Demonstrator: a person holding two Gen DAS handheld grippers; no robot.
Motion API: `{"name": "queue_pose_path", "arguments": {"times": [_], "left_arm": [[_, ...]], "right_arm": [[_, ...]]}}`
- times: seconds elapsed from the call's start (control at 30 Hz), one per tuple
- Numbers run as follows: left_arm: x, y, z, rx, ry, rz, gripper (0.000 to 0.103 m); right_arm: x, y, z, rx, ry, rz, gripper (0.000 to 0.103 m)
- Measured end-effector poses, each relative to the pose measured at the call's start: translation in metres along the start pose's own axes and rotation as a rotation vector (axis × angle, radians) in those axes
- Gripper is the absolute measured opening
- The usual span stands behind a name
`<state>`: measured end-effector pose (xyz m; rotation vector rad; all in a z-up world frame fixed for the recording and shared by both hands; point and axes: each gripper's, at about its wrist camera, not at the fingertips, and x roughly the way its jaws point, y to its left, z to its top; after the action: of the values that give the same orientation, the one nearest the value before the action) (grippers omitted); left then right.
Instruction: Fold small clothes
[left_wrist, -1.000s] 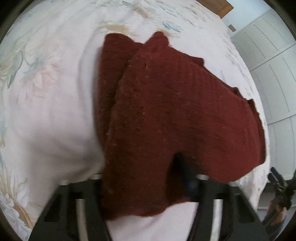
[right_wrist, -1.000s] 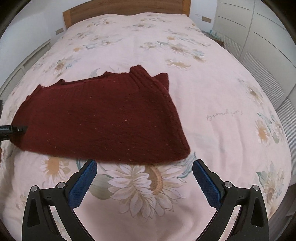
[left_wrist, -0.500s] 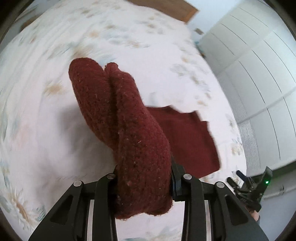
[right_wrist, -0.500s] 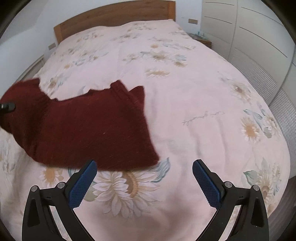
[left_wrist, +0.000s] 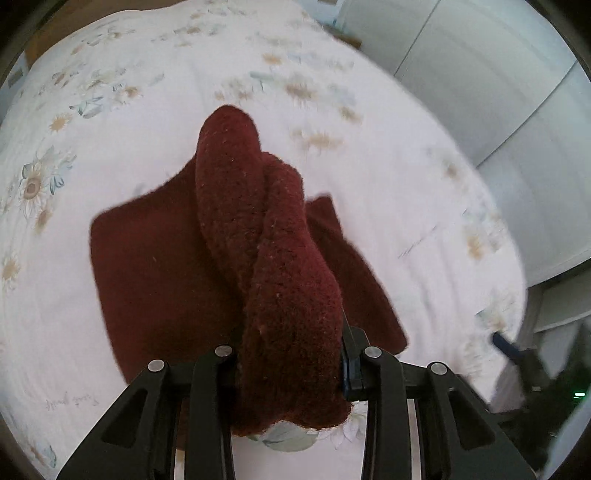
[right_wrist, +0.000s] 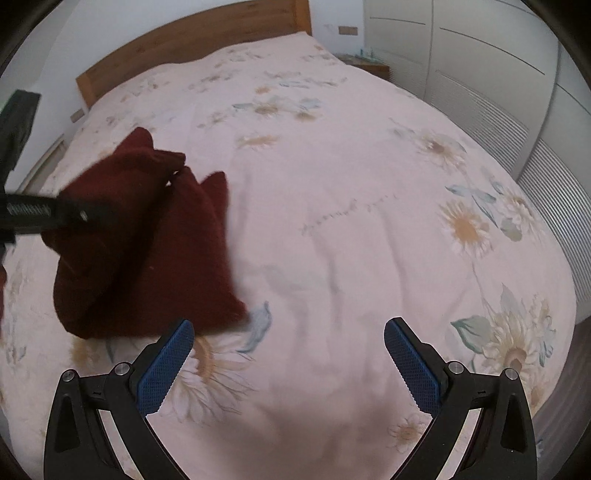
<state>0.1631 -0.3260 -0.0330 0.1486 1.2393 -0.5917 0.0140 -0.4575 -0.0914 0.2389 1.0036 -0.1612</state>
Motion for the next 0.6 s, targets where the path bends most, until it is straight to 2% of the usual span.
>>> {"name": "queue_pose_path", "arguments": {"times": [0.1, 0.17, 0.3, 0.4, 0.43, 0.47, 0.5, 0.53, 0.6], "left_arm": [[0.019, -0.005, -0.010, 0.029, 0.020, 0.062, 0.031], [0.026, -0.007, -0.017, 0.044, 0.032, 0.097, 0.038], [0.025, 0.008, -0.020, -0.019, 0.055, 0.068, 0.048], [0.010, 0.012, -0.019, -0.029, 0.062, 0.071, 0.057], [0.006, 0.011, -0.018, -0.027, 0.061, 0.069, 0.071], [0.001, 0.010, -0.017, -0.025, 0.060, 0.060, 0.091], [-0.004, 0.008, -0.016, -0.021, 0.060, 0.043, 0.099], [-0.008, 0.005, -0.012, -0.020, 0.054, 0.031, 0.102], [-0.023, 0.007, -0.009, -0.025, 0.035, 0.015, 0.102]], "right_arm": [[0.003, -0.005, -0.004, 0.010, 0.011, -0.005, 0.103], [0.004, -0.008, -0.006, 0.020, 0.013, 0.000, 0.103], [0.001, -0.010, -0.008, 0.022, 0.012, 0.001, 0.103], [-0.003, -0.010, -0.007, 0.015, 0.008, -0.004, 0.103], [-0.004, -0.010, -0.007, 0.014, 0.006, -0.004, 0.103], [-0.006, -0.010, -0.006, 0.014, 0.002, -0.004, 0.103], [-0.007, -0.009, -0.005, 0.013, 0.000, -0.002, 0.103], [-0.009, -0.007, -0.003, 0.008, -0.001, -0.001, 0.103], [-0.011, -0.002, -0.001, -0.002, -0.005, 0.002, 0.103]]}}
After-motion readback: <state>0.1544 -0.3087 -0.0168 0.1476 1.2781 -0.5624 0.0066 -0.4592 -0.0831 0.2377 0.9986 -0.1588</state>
